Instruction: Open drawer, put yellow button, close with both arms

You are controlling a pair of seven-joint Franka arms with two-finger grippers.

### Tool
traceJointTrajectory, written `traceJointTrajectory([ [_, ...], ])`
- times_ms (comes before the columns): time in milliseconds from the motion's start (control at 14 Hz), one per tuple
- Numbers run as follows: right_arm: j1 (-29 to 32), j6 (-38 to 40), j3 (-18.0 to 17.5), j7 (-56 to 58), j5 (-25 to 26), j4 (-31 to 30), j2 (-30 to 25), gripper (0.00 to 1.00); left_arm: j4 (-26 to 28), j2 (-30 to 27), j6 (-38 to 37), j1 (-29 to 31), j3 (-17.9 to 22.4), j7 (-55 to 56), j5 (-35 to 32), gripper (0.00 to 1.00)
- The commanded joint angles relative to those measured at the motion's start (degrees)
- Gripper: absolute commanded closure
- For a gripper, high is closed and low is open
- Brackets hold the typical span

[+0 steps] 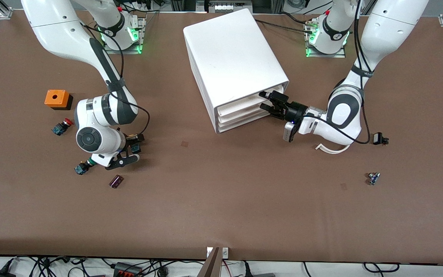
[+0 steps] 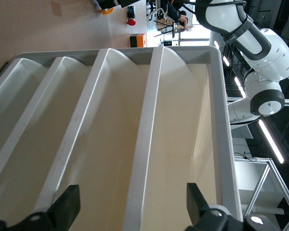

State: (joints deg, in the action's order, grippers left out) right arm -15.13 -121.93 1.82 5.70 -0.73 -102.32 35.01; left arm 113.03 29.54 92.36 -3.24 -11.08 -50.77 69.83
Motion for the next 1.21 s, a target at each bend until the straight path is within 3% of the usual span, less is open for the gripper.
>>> traceJointTrajectory([
  [0,0.0,-1.3,-1.0,1.1,-0.8,-1.0,0.1,0.07,1.0,-0.8,-0.5,0.5,-0.4,-1.1,1.5,0.59],
  [143,0.0,-1.2,-1.2,1.1,-0.8,-1.0,0.3,0.13,0.9,-0.6,-1.7,0.9,-0.4,-1.4,1.4,0.85],
  [214,0.0,-1.3,-1.2,1.1,-0.9,-1.0,0.5,0.14,0.5,-0.5,-2.2,0.9,-0.4,-1.4,1.4,0.94],
  [286,0.0,-1.3,-1.2,1.1,-0.8,-1.0,0.8,0.17,0.3,-0.4,-2.2,1.0,-0.4,-1.4,1.4,0.97],
  [429,0.0,-1.3,-1.2,1.1,-0.8,-1.0,0.8,0.21,-0.5,-0.3,-2.1,1.0,-0.3,-1.4,1.4,0.99],
  [714,0.2,-1.6,-1.2,1.1,-0.9,-0.8,0.8,0.40,-2.7,0.8,-1.9,1.1,0.1,-0.6,1.4,0.99],
  [857,0.4,-1.6,-1.2,1.1,-0.9,-0.8,0.8,0.53,-5.0,2.6,-1.8,1.1,0.4,-0.4,1.2,0.99],
  [1143,0.2,-1.4,-1.2,0.6,-1.0,-0.2,0.4,0.95,-11.9,8.7,-1.7,2.4,0.7,-0.3,0.7,0.99],
])
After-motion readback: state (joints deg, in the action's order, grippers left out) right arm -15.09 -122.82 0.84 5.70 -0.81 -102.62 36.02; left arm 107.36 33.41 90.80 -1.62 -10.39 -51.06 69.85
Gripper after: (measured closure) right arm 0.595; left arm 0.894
